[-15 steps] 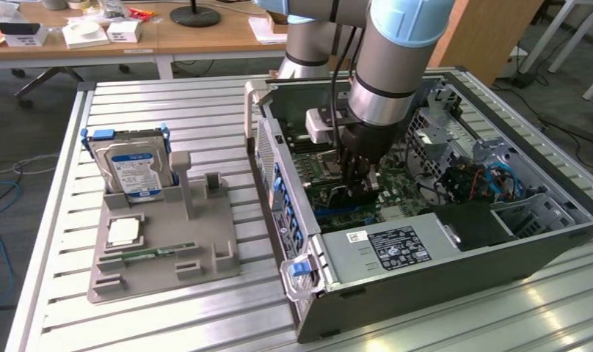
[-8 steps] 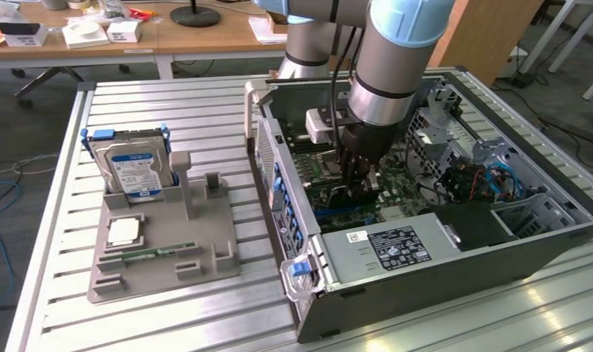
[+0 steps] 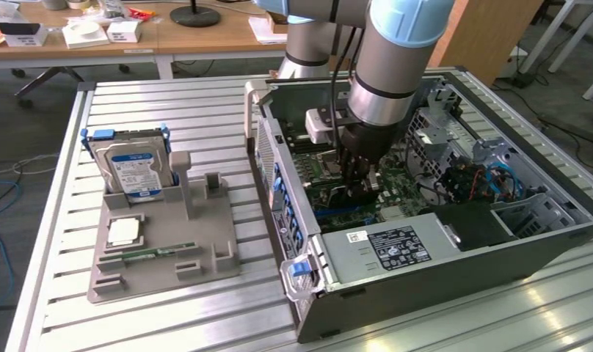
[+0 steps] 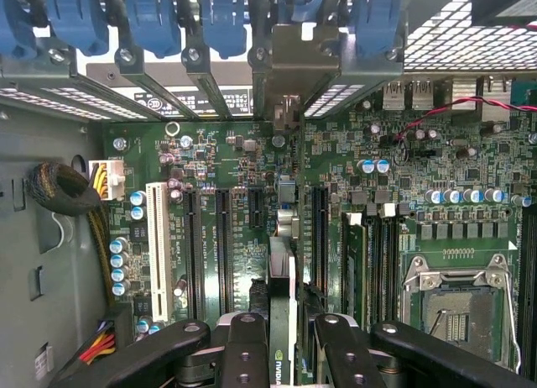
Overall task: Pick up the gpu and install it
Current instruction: 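Insert the gpu into the slot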
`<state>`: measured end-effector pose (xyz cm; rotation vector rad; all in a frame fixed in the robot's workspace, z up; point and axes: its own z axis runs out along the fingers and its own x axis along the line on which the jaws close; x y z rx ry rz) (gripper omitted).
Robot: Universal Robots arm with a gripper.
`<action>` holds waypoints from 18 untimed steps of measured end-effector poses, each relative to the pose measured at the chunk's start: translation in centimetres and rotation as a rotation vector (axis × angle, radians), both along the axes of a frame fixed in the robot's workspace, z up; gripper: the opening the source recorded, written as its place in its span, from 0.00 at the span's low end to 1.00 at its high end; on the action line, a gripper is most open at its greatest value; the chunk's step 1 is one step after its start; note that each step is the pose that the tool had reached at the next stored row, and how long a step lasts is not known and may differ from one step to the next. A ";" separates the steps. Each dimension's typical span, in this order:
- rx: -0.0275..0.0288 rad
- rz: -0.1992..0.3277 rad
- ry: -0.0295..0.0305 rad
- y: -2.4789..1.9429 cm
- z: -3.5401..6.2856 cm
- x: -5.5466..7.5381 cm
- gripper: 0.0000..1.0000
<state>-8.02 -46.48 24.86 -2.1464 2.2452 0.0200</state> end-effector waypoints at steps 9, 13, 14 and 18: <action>-0.0002 0.000 0.0003 -0.01 -0.02 0.0 0.26; -0.0003 0.000 0.0003 0.00 -0.06 0.0 0.26; -0.0002 0.000 0.0002 0.00 -0.07 0.0 0.26; 0.0000 0.000 0.0001 0.00 -0.07 0.0 0.26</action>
